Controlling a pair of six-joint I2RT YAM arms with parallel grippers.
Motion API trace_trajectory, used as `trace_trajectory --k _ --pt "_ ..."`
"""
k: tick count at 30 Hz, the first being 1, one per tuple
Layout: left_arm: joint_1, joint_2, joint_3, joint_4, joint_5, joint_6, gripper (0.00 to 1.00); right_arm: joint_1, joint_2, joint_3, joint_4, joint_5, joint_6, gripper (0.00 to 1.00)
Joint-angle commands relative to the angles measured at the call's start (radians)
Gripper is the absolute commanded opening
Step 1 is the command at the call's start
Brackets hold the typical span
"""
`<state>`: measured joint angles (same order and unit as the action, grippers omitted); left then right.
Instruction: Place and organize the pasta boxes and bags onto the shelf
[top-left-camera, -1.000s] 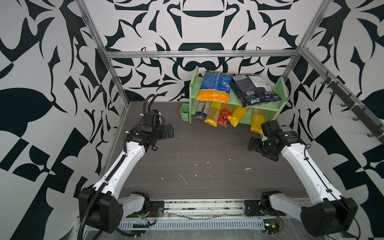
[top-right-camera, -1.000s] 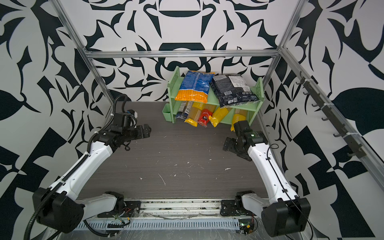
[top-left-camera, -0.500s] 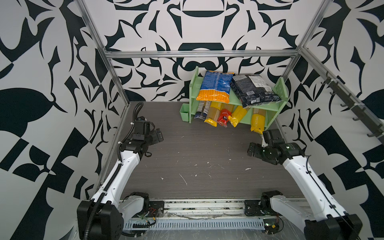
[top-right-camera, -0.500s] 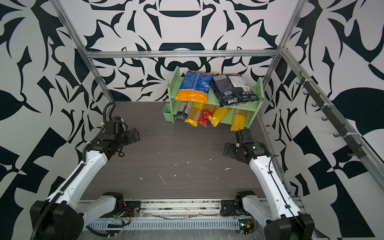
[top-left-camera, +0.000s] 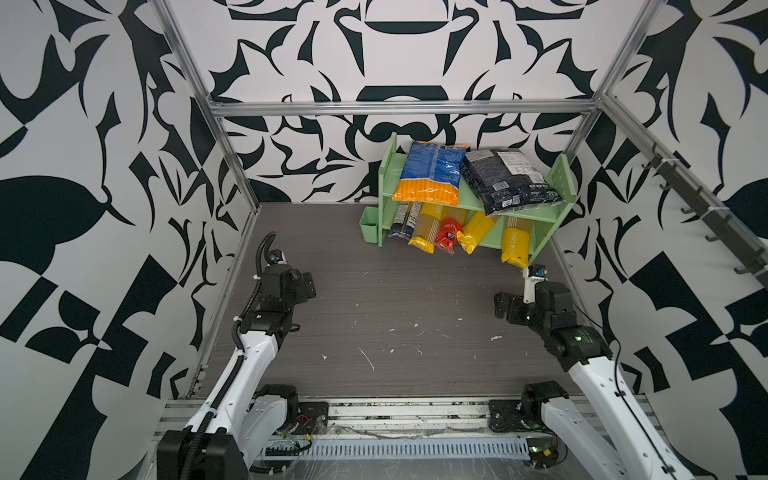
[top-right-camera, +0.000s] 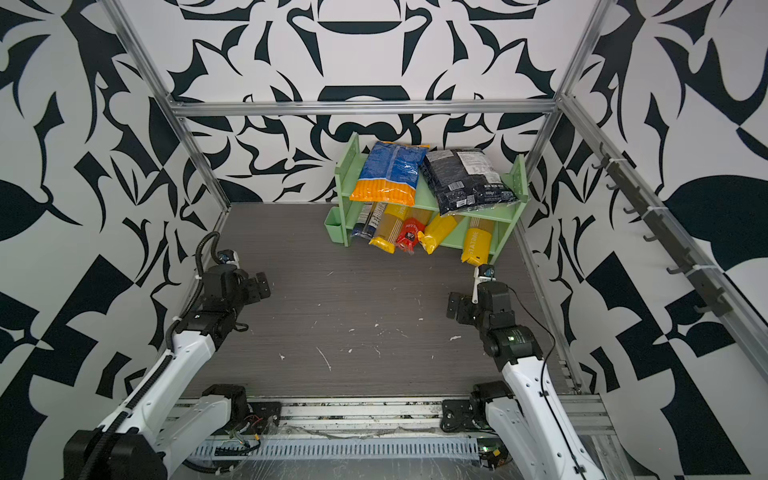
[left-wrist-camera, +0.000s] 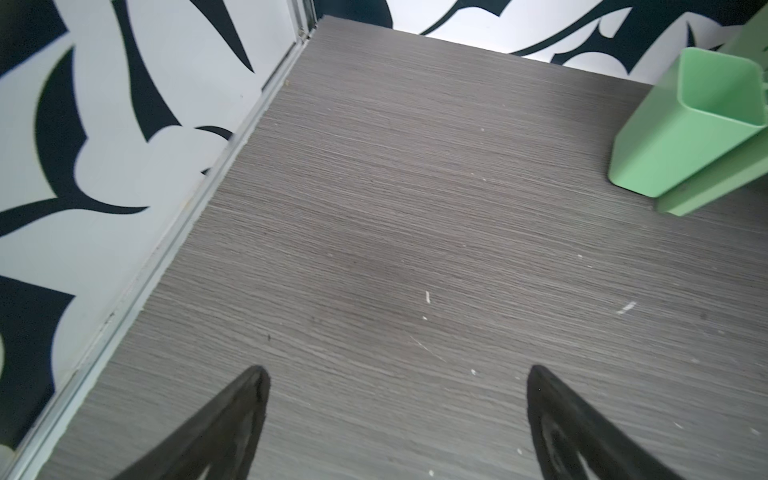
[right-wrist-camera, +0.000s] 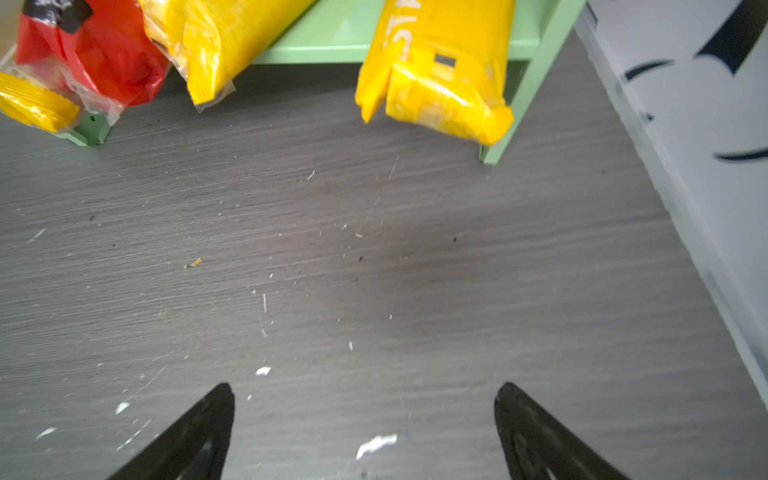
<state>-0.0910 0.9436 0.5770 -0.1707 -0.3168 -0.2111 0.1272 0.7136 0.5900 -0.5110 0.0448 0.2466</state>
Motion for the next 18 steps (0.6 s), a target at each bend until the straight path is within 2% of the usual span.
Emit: trace_trajectory --k 1,9,18 --pt "0.036 0.008 -0.03 0.126 -0.017 0.029 0.99 0.004 0.041 -0.032 0.207 0.029 -0.077 1.0" --pt "0.078 0.133 -0.104 0.347 -0.007 0.051 0.99 0.003 0.27 -0.126 0.58 0.102 -0.136 1.0" --pt "0.102 0.28 -0.145 0.566 0.001 0.072 0.99 -0.02 0.472 -0.187 0.91 0.113 -0.166 1.0"
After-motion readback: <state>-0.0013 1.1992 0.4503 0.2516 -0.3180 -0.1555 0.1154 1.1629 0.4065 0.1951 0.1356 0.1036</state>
